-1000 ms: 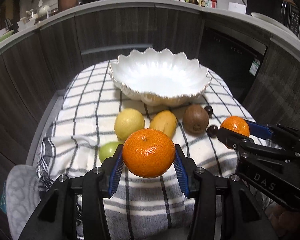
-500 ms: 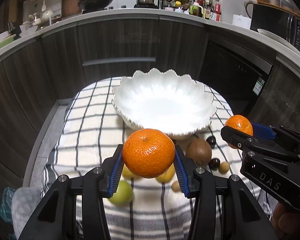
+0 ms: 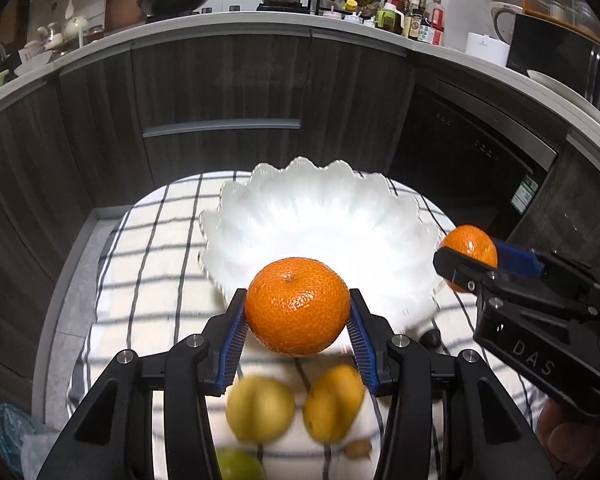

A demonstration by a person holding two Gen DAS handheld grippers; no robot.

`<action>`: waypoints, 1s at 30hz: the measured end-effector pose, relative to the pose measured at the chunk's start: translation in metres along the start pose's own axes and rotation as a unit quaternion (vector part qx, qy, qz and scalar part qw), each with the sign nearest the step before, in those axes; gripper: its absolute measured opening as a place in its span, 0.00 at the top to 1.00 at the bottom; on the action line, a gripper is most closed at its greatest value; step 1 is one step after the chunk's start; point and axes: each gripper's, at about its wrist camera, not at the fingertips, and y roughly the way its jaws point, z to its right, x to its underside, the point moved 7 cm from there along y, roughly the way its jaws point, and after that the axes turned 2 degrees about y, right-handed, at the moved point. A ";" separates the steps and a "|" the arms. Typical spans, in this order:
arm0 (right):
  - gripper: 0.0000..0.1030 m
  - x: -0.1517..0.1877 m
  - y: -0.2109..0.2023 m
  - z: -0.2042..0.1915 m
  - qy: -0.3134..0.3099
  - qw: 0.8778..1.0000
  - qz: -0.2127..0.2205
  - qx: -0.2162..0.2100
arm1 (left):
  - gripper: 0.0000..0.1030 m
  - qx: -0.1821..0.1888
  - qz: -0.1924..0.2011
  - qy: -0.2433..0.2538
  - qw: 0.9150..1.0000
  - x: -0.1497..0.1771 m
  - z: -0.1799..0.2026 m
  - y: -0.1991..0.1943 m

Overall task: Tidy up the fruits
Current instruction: 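Lift both tangerines and carry them over the white bowl with both tools, then lower the tangerines into the bowl and open both tools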

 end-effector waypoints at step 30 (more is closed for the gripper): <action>0.54 -0.043 0.171 0.026 0.029 0.990 -0.134 0.020 | 0.48 0.006 -0.128 -0.002 0.992 -0.047 -0.038 0.160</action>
